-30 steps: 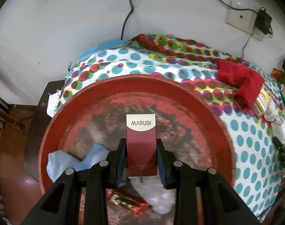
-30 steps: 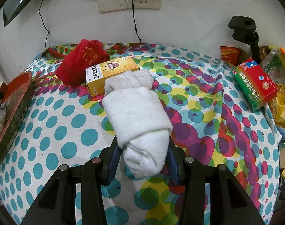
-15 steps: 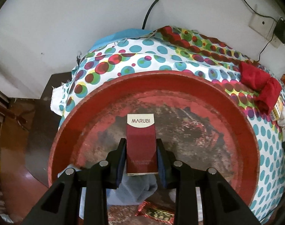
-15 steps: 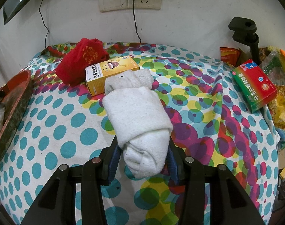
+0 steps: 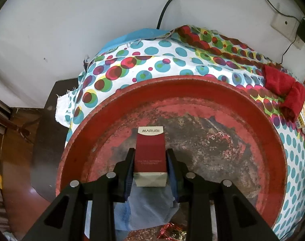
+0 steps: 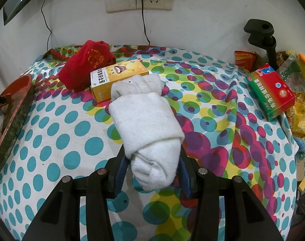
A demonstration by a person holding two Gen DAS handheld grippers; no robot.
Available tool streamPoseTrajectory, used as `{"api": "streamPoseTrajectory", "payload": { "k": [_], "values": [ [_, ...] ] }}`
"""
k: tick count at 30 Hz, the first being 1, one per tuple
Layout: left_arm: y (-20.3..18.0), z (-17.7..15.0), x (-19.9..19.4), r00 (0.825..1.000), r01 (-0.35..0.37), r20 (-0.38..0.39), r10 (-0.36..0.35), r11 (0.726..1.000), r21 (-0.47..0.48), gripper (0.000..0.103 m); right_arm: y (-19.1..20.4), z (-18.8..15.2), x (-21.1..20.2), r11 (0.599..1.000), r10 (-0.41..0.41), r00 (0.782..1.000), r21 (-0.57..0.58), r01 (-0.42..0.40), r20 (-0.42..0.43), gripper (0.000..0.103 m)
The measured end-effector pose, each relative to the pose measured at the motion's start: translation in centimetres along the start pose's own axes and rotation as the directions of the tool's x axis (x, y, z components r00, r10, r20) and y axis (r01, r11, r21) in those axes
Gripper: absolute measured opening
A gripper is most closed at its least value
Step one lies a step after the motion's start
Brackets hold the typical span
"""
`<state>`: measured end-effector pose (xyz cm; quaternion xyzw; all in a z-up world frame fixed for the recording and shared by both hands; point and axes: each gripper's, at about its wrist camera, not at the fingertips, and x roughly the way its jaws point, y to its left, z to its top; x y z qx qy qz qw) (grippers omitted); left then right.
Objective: Organize objects
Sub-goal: 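Lower the MARUBI box into the tray and open the left tool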
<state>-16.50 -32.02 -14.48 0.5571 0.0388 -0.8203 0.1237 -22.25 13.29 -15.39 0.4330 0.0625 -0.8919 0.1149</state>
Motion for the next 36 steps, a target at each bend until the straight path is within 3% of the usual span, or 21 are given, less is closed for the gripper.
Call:
{"api": "streamPoseTrajectory", "payload": {
  "k": [21, 25, 32, 36],
  "values": [
    [0.8, -2.2, -2.1, 0.999, 0.038, 0.034, -0.04, 0.997, 0.062, 0.032, -0.3, 0.1, 0.0, 1.0, -0.015, 1.0, 0.008, 0.015, -0.003, 0.048],
    [0.4, -3.5, -3.5, 0.998, 0.033, 0.05, -0.039, 0.993, 0.117, 0.032, -0.3, 0.1, 0.0, 1.0, -0.015, 1.0, 0.008, 0.015, -0.003, 0.048],
    [0.0, -6.2, -6.1, 0.996, 0.068, 0.043, -0.073, 0.991, 0.111, 0.032, -0.3, 0.1, 0.0, 1.0, -0.018, 1.0, 0.008, 0.018, -0.003, 0.05],
    [-1.4, -8.1, -7.3, 0.998, 0.034, 0.043, -0.041, 0.989, 0.145, 0.033, -0.3, 0.1, 0.1, 1.0, -0.019, 1.0, 0.008, 0.019, -0.004, 0.051]
  ]
}}
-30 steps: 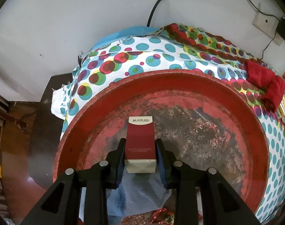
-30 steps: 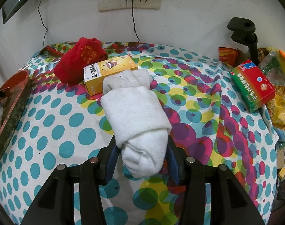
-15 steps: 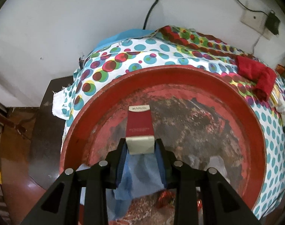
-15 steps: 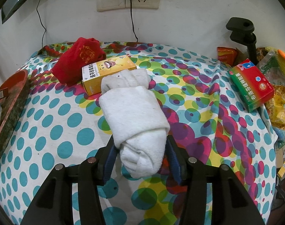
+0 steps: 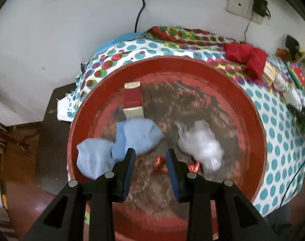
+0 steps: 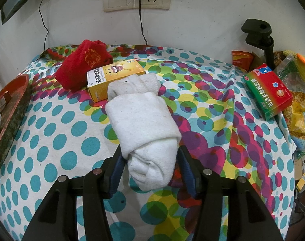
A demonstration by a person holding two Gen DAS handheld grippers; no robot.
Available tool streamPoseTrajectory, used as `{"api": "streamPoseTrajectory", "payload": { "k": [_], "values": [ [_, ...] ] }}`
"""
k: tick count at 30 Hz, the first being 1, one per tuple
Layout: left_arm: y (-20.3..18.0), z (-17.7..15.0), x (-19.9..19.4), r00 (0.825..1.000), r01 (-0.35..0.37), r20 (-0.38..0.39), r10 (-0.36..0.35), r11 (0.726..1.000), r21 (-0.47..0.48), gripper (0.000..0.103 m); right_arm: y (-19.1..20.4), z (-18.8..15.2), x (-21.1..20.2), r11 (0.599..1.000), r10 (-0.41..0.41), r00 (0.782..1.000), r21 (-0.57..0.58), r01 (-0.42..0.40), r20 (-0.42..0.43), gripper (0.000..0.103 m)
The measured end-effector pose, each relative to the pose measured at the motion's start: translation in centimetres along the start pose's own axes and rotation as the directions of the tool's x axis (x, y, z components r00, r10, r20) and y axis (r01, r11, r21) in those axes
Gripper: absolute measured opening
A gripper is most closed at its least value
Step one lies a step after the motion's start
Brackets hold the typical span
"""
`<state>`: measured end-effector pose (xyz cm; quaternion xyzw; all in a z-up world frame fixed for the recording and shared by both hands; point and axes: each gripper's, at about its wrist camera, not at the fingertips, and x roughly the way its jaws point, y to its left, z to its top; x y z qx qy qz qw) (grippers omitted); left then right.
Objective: Organize objects
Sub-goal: 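Lower the MARUBI box into the tray and open the left tool, then carry the white rolled towel over the red tray with the right tool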
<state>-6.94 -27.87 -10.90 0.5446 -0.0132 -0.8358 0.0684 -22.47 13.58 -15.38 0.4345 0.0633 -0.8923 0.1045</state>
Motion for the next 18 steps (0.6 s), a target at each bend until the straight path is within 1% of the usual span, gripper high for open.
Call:
{"api": "streamPoseTrajectory", "payload": {
  "k": [3, 4, 6, 8, 10, 14, 18],
  "values": [
    [-0.3, -0.9, -0.3, 1.0, 0.007, -0.003, -0.007, 1.0, -0.022, 0.033, -0.1, 0.0, 0.0, 1.0, -0.009, 1.0, -0.005, 0.009, 0.001, 0.051],
    [-0.1, -1.0, -0.3, 1.0, 0.006, -0.009, -0.007, 0.999, -0.046, 0.033, 0.0, 0.0, 0.0, 1.0, -0.011, 1.0, -0.006, 0.011, 0.001, 0.051],
    [0.2, -1.0, -0.4, 1.0, -0.003, -0.005, 0.003, 0.997, -0.075, 0.033, 0.0, 0.0, 0.0, 1.0, -0.018, 1.0, -0.01, 0.018, 0.002, 0.052],
    [0.7, -0.7, -0.4, 1.0, 0.003, -0.008, -0.004, 0.994, -0.113, 0.033, 0.1, 0.0, 0.0, 1.0, -0.026, 1.0, -0.013, 0.026, 0.003, 0.052],
    [1.0, -0.4, -0.4, 1.0, 0.0, -0.003, 0.0, 0.991, -0.133, 0.033, 0.1, 0.0, 0.0, 0.999, -0.034, 0.999, -0.015, 0.034, 0.003, 0.054],
    [1.0, 0.1, -0.1, 0.999, -0.043, 0.002, 0.044, 0.99, -0.136, 0.033, 0.4, 0.0, -0.1, 0.998, -0.051, 0.999, -0.026, 0.051, 0.006, 0.054],
    [0.9, 0.0, 0.4, 0.999, -0.032, -0.009, 0.031, 0.991, -0.128, 0.033, 0.6, 0.0, -0.2, 0.997, -0.063, 0.998, -0.034, 0.063, 0.008, 0.054]
  ]
}}
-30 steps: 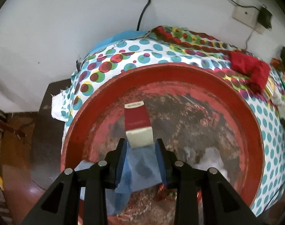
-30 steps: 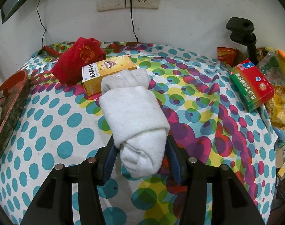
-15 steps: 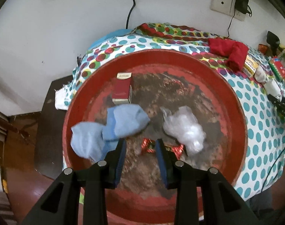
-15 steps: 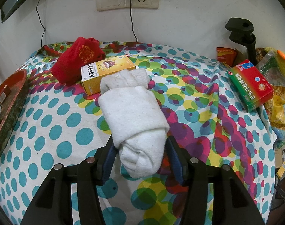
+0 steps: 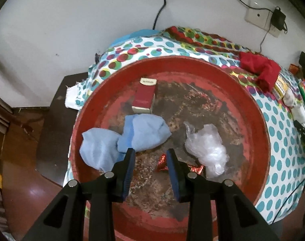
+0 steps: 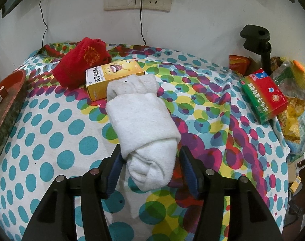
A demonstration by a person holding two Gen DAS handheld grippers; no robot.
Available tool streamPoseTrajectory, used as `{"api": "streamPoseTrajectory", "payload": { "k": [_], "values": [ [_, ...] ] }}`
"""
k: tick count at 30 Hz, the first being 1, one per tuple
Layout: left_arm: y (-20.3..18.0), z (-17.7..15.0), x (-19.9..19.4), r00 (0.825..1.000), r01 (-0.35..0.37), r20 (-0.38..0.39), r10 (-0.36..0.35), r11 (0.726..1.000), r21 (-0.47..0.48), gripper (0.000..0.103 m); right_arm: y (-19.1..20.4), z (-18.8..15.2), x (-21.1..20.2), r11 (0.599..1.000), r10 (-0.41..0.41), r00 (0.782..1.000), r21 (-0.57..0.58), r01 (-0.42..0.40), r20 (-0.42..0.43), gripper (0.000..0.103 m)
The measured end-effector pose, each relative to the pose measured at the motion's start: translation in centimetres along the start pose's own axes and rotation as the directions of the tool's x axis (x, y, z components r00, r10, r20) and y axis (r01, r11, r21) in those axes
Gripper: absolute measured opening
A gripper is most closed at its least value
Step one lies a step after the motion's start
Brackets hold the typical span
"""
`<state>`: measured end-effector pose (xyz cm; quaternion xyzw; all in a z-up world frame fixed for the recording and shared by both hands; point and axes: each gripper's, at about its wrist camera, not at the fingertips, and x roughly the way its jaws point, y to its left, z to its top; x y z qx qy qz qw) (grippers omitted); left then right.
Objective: Organize objects
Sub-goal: 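Carry the white rolled towel over the red tray with the right tool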
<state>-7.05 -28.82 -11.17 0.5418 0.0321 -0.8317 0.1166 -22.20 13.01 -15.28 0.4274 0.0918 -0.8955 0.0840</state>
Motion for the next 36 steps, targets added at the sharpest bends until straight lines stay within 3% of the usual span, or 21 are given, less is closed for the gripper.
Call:
{"api": "streamPoseTrajectory", "payload": {
  "k": [7, 10, 13, 24, 36],
  "values": [
    [0.2, -0.2, 0.3, 1.0, 0.027, -0.004, -0.027, 1.0, -0.011, 0.033, 0.5, 0.0, -0.2, 0.999, -0.034, 0.999, -0.019, 0.034, 0.006, 0.053],
    [0.2, -0.3, 0.7, 1.0, 0.015, -0.019, -0.015, 1.0, -0.009, 0.033, 0.6, 0.0, -0.3, 1.0, -0.007, 1.0, 0.005, 0.007, -0.013, 0.039],
    [0.0, -0.4, 0.7, 1.0, 0.015, -0.02, -0.015, 1.0, -0.003, 0.033, 1.4, -0.1, -0.6, 0.999, -0.036, 0.999, -0.035, 0.035, -0.015, 0.036],
    [0.6, -0.5, 0.0, 1.0, 0.019, -0.016, -0.02, 1.0, -0.021, 0.033, 2.1, -0.2, -3.1, 1.0, -0.014, 1.0, 0.013, 0.014, 0.007, 0.034],
    [2.4, -0.6, 0.3, 0.999, -0.002, -0.039, -0.002, 0.996, -0.094, 0.033, 4.4, 0.7, -5.8, 0.999, 0.044, 0.998, -0.008, -0.043, 0.051, 0.034]
  ]
}}
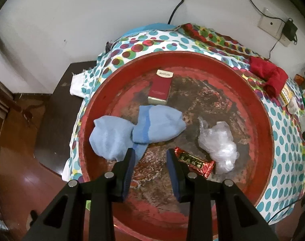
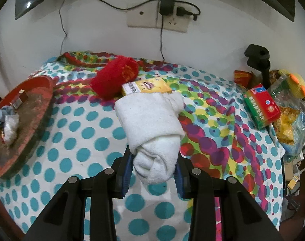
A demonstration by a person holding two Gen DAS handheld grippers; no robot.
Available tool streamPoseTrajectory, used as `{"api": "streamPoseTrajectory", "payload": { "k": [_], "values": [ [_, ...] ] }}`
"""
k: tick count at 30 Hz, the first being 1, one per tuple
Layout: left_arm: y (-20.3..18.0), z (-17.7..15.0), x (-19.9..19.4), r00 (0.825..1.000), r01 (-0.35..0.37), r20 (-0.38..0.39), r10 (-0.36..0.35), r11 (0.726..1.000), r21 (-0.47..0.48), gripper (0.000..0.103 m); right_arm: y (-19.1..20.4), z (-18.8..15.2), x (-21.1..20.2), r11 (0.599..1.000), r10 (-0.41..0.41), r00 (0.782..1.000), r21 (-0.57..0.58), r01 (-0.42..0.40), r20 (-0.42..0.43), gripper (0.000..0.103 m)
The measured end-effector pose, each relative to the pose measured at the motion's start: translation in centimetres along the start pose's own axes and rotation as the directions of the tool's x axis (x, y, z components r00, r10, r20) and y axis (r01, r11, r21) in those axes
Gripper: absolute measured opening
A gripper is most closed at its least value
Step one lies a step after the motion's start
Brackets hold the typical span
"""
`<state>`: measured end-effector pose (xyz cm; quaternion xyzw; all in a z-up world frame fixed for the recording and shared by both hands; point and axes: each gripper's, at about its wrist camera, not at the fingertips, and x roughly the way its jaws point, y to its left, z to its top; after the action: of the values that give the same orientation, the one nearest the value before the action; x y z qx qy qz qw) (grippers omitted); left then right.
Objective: Organize objects
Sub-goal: 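Carry the white rolled towel over the red tray with the right tool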
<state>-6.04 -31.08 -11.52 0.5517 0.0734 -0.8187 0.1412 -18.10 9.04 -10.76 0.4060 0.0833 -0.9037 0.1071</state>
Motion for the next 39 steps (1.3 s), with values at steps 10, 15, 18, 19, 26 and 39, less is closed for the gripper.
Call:
{"api": "streamPoseTrajectory", "payload": {
  "k": [10, 15, 18, 19, 26, 39],
  "values": [
    [1.4, 0.1, -0.1, 1.0, -0.008, -0.011, 0.008, 0.999, -0.054, 0.033, 4.4, 1.4, -1.3, 0.994, 0.099, 0.995, -0.047, -0.098, 0.012, 0.034],
    [1.8, 0.2, -0.1, 1.0, -0.01, -0.013, 0.009, 0.997, -0.071, 0.033, 7.2, 1.5, -1.2, 0.986, 0.136, 0.991, -0.096, -0.135, 0.003, 0.034],
    [2.1, 0.2, -0.2, 1.0, -0.014, -0.01, 0.014, 0.997, -0.077, 0.033, 8.8, 1.7, -1.0, 0.98, 0.156, 0.988, -0.123, -0.156, -0.006, 0.034],
    [2.2, 0.2, -0.3, 1.0, -0.019, -0.009, 0.019, 0.997, -0.081, 0.033, 9.4, 1.8, -0.9, 0.978, 0.163, 0.987, -0.133, -0.163, -0.008, 0.034],
    [2.9, 0.1, -0.3, 0.999, -0.038, -0.014, 0.037, 0.995, -0.098, 0.033, 13.4, 2.6, -0.6, 0.955, 0.209, 0.978, -0.21, -0.208, -0.019, 0.034],
    [3.8, 0.0, -0.1, 0.999, -0.042, -0.031, 0.038, 0.992, -0.12, 0.033, 20.1, 5.2, 2.1, 0.911, 0.223, 0.972, -0.338, -0.235, -0.074, 0.034]
  ]
}}
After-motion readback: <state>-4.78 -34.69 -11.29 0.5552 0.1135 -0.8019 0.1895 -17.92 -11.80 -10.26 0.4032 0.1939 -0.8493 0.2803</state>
